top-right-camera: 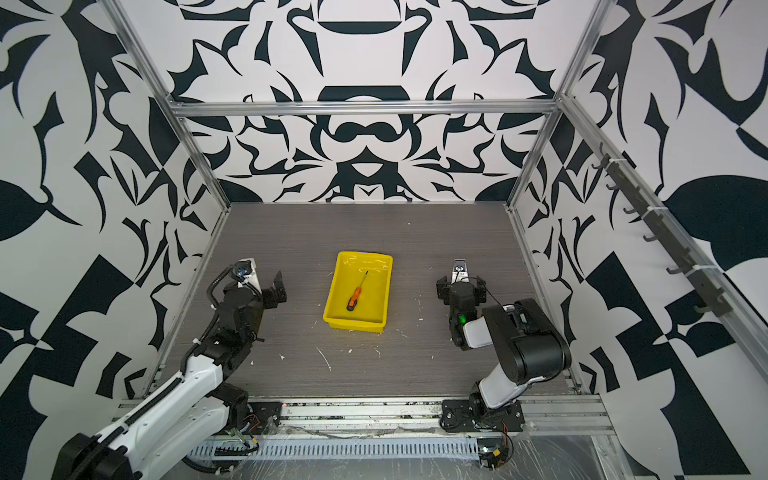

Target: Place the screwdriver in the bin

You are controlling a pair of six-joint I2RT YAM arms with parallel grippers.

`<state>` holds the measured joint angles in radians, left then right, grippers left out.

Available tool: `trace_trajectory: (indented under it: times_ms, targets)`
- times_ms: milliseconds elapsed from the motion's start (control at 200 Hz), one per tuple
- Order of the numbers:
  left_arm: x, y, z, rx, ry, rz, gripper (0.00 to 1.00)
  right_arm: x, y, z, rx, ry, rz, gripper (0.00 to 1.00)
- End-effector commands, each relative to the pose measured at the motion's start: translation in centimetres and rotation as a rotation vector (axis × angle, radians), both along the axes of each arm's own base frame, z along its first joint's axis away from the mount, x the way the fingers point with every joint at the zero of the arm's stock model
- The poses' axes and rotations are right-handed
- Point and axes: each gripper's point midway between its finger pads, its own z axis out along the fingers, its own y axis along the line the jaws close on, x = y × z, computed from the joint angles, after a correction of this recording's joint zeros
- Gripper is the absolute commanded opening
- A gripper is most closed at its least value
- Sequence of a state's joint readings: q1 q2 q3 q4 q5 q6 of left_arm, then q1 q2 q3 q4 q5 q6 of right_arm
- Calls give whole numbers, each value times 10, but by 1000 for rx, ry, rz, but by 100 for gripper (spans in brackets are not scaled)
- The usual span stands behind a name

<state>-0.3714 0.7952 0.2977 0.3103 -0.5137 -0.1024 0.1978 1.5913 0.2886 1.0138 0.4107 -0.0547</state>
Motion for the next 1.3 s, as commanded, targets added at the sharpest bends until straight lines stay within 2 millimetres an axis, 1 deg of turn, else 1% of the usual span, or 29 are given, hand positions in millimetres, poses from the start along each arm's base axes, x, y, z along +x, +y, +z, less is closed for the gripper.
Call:
trace_trajectory:
  times_ms: [0, 50, 100, 230, 300, 370, 455, 535, 700, 820, 835, 845, 905, 950, 1015, 1110, 1155, 1205, 1260, 1295]
  targets:
    - [-2, -9, 4, 106, -64, -87, 100, 8, 0, 19, 23, -66, -12, 99]
    - [-3, -15, 1, 150, -73, -138, 100, 8, 0, 19, 23, -67, -11, 100]
    - [-2, -17, -3, 173, -64, -154, 100, 8, 0, 19, 23, -67, -12, 100]
    - [1, -12, -9, 163, -2, -111, 100, 8, 0, 19, 23, -65, -11, 99]
    - [3, -11, -5, 164, -16, -106, 100, 8, 0, 19, 23, -66, -12, 99]
    - [5, -9, 2, 178, -86, -91, 100, 8, 0, 19, 23, -65, -11, 99]
    - [9, 1, 6, 190, -144, -22, 100, 8, 0, 19, 23, -66, -10, 99]
    - [18, 8, -1, 210, -109, 33, 100, 8, 0, 19, 23, -67, -11, 100]
    - [40, 7, -15, 243, -17, 67, 100, 9, 0, 20, 24, -68, -10, 100]
    - [48, 12, -19, 236, -52, 113, 100, 9, 0, 19, 24, -67, -11, 99]
    - [48, 12, -17, 229, -65, 118, 100, 9, 0, 19, 23, -66, -11, 99]
    - [49, 13, -23, 232, -52, 120, 100, 9, 0, 19, 24, -67, -10, 99]
    - [51, 19, -33, 228, -48, 148, 100, 9, 0, 19, 23, -67, -10, 99]
    - [50, 27, -40, 211, -49, 195, 100, 9, 0, 19, 23, -66, -11, 100]
    - [51, 39, -36, 221, -92, 275, 100, 9, 0, 19, 23, -66, -12, 99]
    - [56, 51, -37, 247, -61, 373, 99, 9, 0, 19, 24, -64, -9, 99]
    - [65, 50, -43, 275, -11, 347, 100, 9, 0, 19, 24, -65, -9, 100]
    - [74, 43, -52, 305, 35, 283, 100, 9, 0, 19, 24, -65, -8, 99]
    - [80, 39, -59, 288, 29, 243, 100, 9, 0, 19, 24, -64, -9, 99]
    - [81, 39, -55, 295, -6, 246, 100, 9, 0, 19, 25, -65, -9, 100]
